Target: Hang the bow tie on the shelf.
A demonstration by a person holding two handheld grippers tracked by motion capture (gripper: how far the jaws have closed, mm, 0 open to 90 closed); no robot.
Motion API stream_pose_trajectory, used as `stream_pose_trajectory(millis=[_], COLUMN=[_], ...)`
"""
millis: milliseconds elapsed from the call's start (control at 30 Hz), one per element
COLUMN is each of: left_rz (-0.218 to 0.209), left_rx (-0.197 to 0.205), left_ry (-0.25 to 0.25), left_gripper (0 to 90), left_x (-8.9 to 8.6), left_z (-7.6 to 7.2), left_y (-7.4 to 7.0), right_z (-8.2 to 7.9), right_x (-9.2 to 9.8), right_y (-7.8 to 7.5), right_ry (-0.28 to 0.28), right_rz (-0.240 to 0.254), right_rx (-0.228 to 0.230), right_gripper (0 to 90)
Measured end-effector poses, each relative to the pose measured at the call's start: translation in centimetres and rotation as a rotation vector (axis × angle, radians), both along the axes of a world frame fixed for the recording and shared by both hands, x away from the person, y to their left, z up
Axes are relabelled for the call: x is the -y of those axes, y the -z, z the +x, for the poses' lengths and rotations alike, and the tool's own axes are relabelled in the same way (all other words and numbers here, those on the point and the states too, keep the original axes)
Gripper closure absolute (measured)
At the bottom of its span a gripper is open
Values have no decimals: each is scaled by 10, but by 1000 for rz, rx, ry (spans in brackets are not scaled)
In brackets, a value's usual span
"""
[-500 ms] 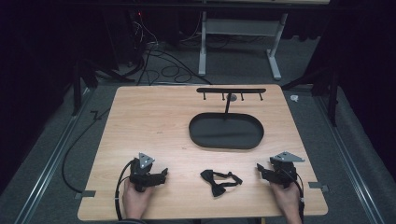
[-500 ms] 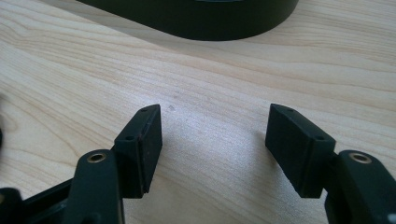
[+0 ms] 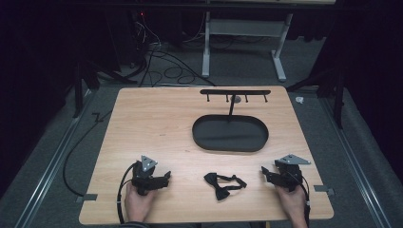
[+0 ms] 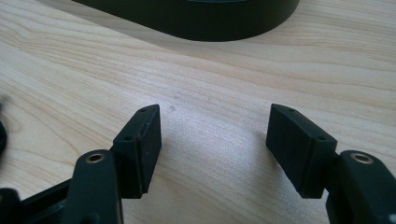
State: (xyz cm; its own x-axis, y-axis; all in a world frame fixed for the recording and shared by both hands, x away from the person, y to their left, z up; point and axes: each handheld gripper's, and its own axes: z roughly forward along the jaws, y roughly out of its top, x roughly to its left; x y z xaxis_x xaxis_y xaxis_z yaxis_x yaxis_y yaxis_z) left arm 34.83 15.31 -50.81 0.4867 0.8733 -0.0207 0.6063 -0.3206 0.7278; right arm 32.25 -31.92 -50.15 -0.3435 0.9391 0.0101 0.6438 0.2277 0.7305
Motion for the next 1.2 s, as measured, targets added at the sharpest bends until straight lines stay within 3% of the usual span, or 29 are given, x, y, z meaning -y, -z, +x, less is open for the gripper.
stream_pose_trajectory(millis=[667, 900, 1200], left_rz=[0, -2, -1], left_rx=[-1, -2, -2], left_ry=[-14, -13, -10], left_gripper=[144, 145, 146], left_x=[0, 0, 0], left_z=[-1, -1, -1], left_y=[0, 0, 0], right_z=[0, 1, -7], right_x=[-1, -1, -15], right_y=[0, 0, -9], right_ry=[4, 12, -53], right_rz=[-14, -13, 25], right_rx=[2, 4, 53], right_gripper=[381, 425, 552])
